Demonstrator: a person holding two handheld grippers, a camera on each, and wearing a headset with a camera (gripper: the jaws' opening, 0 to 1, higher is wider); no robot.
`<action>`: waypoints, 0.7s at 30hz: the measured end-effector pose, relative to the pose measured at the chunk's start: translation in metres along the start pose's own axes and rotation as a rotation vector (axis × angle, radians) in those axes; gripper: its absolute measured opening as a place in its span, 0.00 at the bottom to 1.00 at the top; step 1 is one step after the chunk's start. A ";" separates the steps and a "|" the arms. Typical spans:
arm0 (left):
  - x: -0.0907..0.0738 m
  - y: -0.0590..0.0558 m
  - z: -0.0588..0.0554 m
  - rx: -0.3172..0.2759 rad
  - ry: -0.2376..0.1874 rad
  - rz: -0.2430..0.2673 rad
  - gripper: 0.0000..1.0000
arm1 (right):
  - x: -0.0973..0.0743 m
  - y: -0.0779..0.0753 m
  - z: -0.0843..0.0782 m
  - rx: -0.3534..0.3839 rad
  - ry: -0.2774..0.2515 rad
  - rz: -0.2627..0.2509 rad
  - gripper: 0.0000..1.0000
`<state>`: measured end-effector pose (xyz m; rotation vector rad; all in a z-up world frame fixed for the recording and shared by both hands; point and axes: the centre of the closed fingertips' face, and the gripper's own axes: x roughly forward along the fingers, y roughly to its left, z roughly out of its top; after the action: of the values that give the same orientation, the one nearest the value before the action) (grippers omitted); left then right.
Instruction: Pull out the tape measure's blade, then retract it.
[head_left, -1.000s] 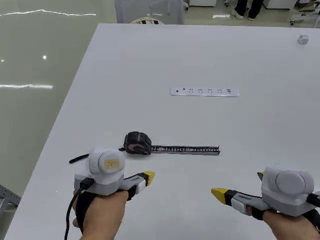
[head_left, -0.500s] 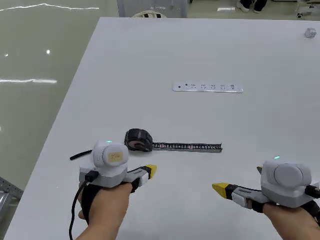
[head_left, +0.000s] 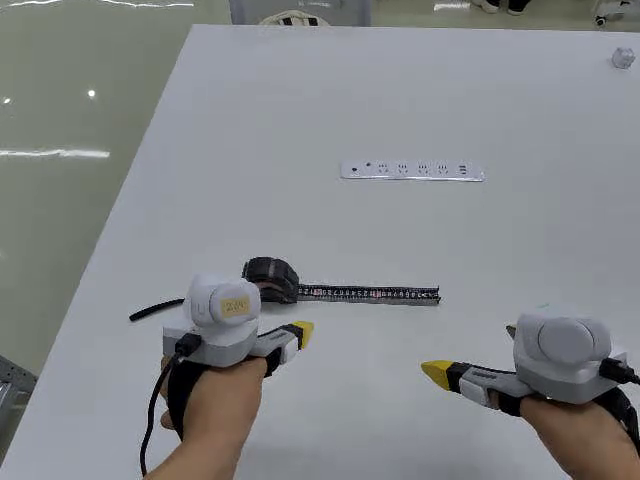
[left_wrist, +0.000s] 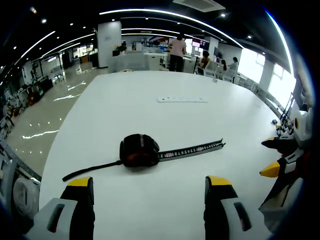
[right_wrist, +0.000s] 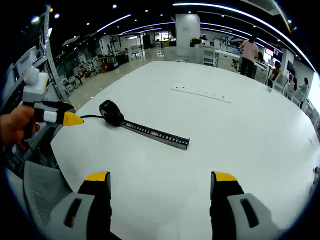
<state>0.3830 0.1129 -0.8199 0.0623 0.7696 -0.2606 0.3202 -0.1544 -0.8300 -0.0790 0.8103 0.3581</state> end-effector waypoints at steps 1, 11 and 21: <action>0.001 0.000 0.001 -0.002 -0.001 -0.001 0.88 | 0.002 0.000 0.000 -0.002 0.003 0.002 0.84; 0.011 0.002 0.007 -0.006 -0.005 0.013 0.88 | 0.014 -0.002 0.000 -0.022 0.023 0.019 0.83; 0.021 0.002 0.011 -0.012 -0.016 0.024 0.86 | 0.027 -0.007 0.000 -0.044 0.041 0.034 0.81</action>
<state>0.4054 0.1091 -0.8270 0.0582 0.7543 -0.2334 0.3394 -0.1535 -0.8503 -0.1143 0.8449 0.4078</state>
